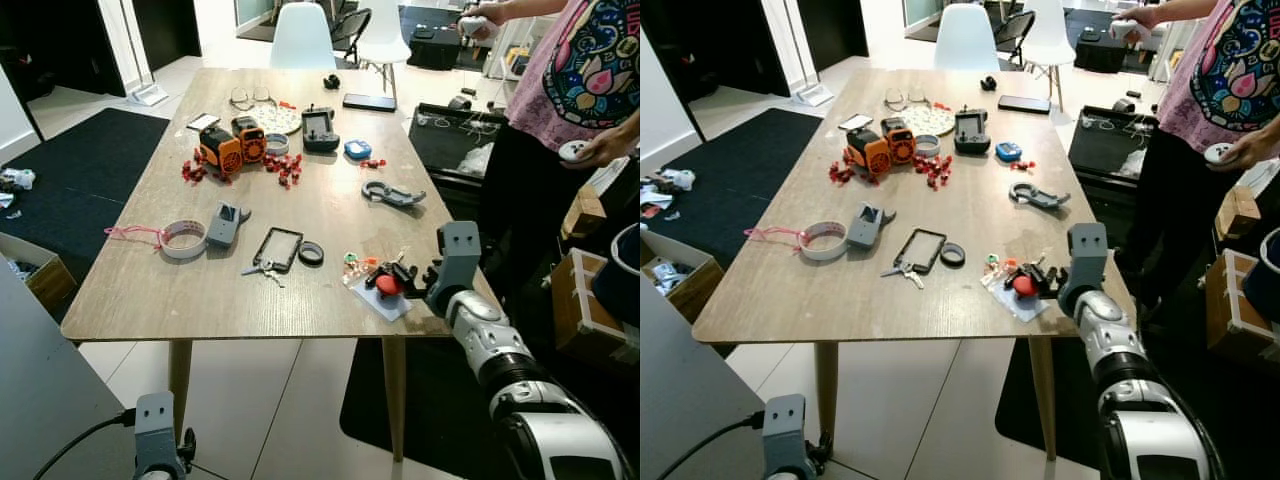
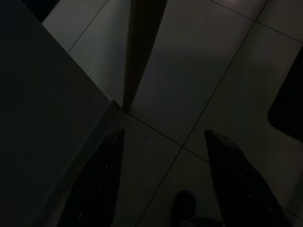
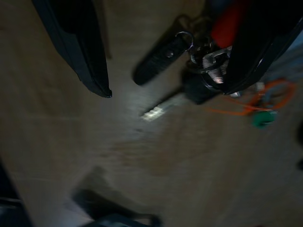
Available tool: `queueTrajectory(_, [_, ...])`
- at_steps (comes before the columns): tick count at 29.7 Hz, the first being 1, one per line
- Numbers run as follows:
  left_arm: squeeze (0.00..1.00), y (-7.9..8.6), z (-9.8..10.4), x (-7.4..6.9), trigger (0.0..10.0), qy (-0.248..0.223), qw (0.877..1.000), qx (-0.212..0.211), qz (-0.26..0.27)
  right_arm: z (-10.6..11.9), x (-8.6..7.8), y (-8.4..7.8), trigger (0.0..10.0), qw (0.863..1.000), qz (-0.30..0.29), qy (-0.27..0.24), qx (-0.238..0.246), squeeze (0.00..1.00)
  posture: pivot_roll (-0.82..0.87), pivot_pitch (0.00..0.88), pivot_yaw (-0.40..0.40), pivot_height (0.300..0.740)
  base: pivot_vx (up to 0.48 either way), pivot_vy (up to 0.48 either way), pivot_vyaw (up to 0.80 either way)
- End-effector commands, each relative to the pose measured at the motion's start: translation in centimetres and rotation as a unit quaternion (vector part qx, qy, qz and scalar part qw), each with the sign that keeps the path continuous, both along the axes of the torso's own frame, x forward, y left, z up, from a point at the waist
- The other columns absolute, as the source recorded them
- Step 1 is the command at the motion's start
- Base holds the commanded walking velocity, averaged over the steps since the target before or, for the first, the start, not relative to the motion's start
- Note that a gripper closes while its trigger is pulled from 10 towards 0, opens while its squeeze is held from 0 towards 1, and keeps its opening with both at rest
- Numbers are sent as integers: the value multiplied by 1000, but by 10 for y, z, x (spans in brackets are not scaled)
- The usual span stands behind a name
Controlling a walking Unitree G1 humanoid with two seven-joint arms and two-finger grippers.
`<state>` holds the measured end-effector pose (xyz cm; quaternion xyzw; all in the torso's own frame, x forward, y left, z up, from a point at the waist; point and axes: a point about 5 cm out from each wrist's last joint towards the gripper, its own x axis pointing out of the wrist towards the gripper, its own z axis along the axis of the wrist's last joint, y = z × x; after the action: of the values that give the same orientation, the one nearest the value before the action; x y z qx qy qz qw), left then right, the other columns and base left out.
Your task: Hang keys on a hook
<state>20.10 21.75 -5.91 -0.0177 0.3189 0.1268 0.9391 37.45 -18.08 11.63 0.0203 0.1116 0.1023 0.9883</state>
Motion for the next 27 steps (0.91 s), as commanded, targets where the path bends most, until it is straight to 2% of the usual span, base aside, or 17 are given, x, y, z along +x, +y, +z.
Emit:
queueTrajectory(1, [0, 3, -3, -5, 10000, 11, 1000, 4, 2, -1, -1, 6, 10000, 1000, 18, 3, -12, 0, 41, 92, -10, 740, 0, 0, 0])
queueTrajectory(17, [0, 3, -3, -5, 10000, 15, 1000, 7, -7, -7, -5, 18, 10000, 999, 49, 9, -18, 0, 42, 94, -9, 740, 0, 0, 0])
queueTrajectory(18, [0, 2, -3, -5, 10000, 16, 1000, 9, -11, -9, -6, 18, 8392, 998, 50, 13, -22, 0, 42, 94, -9, 740, 0, 0, 0])
queueTrajectory(19, [0, 2, -3, -5, 10000, 17, 1000, 11, -15, -11, -6, 18, 7373, 998, 51, 17, -25, 0, 42, 94, -9, 740, 0, 0, 0])
queueTrajectory(20, [0, 2, -3, -5, 10000, 17, 1000, 12, -18, -13, -7, 17, 4706, 998, 51, 21, -30, 0, 42, 95, -11, 740, 0, 0, 0])
queueTrajectory(22, [0, 2, -3, -5, 10000, 18, 1000, 12, -20, -15, -8, 17, 4706, 998, 51, 24, -33, 0, 42, 95, -11, 740, 0, 0, 0])
queueTrajectory(24, [0, 1, -3, -5, 10000, 18, 1000, 12, -20, -17, -9, 15, 3020, 998, 51, 29, -37, 0, 43, 92, -12, 740, 0, 0, 0])
queueTrajectory(25, [0, 1, -3, -5, 10000, 18, 1000, 12, -20, -19, -10, 15, 1686, 997, 51, 31, -39, 0, 43, 92, -12, 740, 0, 0, 0])
queueTrajectory(26, [0, 1, -3, -5, 10000, 18, 1000, 12, -20, -19, -10, 15, 1686, 997, 51, 31, -39, 0, 43, 92, -12, 740, 0, 0, 0])
queueTrajectory(27, [0, 1, -4, -5, 10000, 19, 999, 13, -22, -20, -11, 14, 1137, 997, 51, 35, -41, 0, 43, 89, -12, 740, 0, 0, 0])
